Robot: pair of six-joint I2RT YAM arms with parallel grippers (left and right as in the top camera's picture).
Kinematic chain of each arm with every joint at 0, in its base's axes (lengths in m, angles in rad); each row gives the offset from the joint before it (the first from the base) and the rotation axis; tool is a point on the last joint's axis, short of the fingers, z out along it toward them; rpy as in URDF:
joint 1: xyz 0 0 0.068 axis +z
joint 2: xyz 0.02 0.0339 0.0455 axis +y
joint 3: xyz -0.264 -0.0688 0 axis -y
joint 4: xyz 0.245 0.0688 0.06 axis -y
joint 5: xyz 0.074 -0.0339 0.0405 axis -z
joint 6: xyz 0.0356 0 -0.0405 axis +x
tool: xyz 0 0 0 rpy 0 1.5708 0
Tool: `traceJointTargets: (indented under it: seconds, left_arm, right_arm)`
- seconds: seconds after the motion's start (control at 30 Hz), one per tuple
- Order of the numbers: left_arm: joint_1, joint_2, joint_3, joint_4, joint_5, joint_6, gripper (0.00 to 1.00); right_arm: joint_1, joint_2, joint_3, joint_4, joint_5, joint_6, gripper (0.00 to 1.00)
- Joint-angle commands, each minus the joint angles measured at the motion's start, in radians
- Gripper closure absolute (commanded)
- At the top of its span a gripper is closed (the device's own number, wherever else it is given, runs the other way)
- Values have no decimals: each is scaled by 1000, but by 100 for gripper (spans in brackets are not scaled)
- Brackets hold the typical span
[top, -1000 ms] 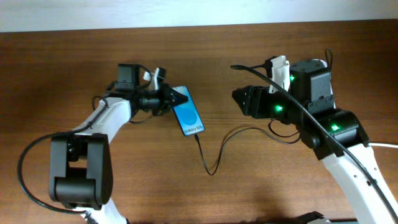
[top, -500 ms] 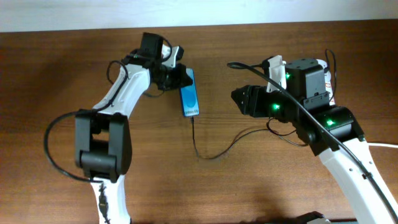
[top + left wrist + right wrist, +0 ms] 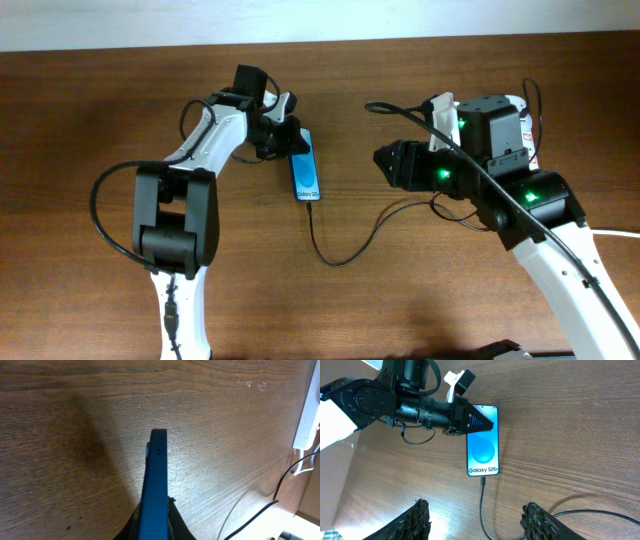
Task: Plug charger to phone and switch on socket
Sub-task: 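Lower the plugged phone flat onto the table and open the left gripper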
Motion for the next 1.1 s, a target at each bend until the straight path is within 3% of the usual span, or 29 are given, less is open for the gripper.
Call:
traceJointTargets:
  seconds: [0.0,0.07,0.4,0.57,0.63,0.77,0.87,0.97,1.07]
  left_arm:
    - [-5,9,15,6,-16,19,99]
    - [-5,9,15,6,-16,19,90]
    - [-5,9,15,-5,-16,20,71]
    - [-3,9,15,-13,-16,20,71]
    - [-2,9,15,-47,-87,20,75]
    - [-2,9,15,-83,-241,20,71]
    - [-3,9,15,-87,-267,20,71]
    - [-1,9,18,-87,-288,20,78]
    - [12,0,113,-166,-332,24,74]
  right_arm:
    - [-2,2,4,0,21,-12,38]
    - [-2,2,4,0,29,-12,38]
    - [-2,2,4,-5,29,-12,38]
    - [-2,2,4,-8,28,-12,38]
    - [-2,2,4,-8,28,-12,38]
    - [-2,2,4,-8,28,-12,38]
    - [-2,2,4,-8,28,-12,38]
    - [-2,2,4,-8,28,-12,38]
    - [-3,0,5,-8,27,-34,38]
